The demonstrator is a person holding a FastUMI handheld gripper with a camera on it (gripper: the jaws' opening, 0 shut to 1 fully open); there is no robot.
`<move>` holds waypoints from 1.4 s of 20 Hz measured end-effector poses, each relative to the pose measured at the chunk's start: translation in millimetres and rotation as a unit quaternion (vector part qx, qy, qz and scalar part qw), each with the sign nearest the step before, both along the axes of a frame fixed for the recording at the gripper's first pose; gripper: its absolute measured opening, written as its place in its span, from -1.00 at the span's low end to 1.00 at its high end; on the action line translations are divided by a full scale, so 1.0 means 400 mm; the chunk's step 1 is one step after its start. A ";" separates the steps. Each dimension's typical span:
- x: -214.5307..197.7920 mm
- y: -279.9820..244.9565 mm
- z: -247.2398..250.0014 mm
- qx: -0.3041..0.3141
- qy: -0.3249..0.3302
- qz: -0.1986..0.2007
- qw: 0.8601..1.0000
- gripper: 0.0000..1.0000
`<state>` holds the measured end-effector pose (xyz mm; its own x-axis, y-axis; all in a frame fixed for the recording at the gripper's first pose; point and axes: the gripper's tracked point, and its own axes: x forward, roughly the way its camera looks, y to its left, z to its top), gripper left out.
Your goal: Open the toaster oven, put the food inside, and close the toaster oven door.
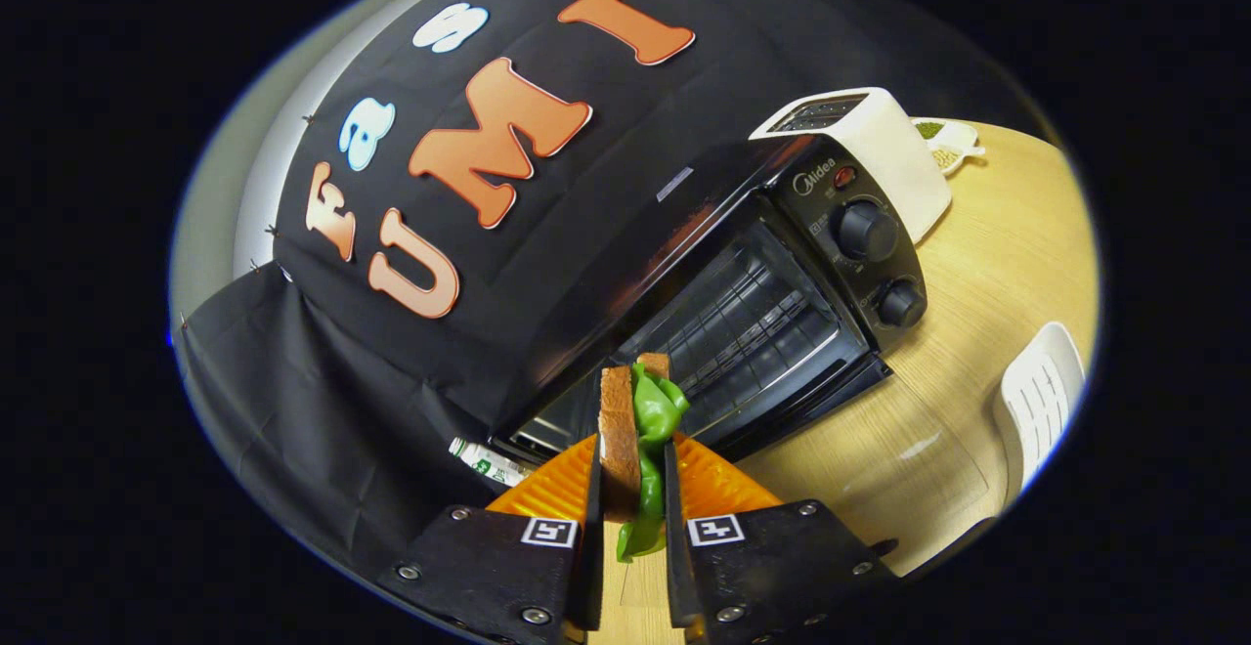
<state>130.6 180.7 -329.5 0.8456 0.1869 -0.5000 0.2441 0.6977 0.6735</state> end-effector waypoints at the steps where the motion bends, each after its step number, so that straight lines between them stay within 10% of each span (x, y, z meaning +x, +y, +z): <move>1: 0.012 -0.006 -0.005 -0.007 -0.007 -0.010 1.000 -0.46; 13: 0.105 -0.055 -0.064 -0.063 -0.042 -0.092 0.993 -0.46; 28: 0.148 -0.086 -0.122 -0.229 -0.018 -0.057 0.972 0.04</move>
<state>189.8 146.5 -378.2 0.8658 -0.1445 -0.4791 0.3199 0.8961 0.3078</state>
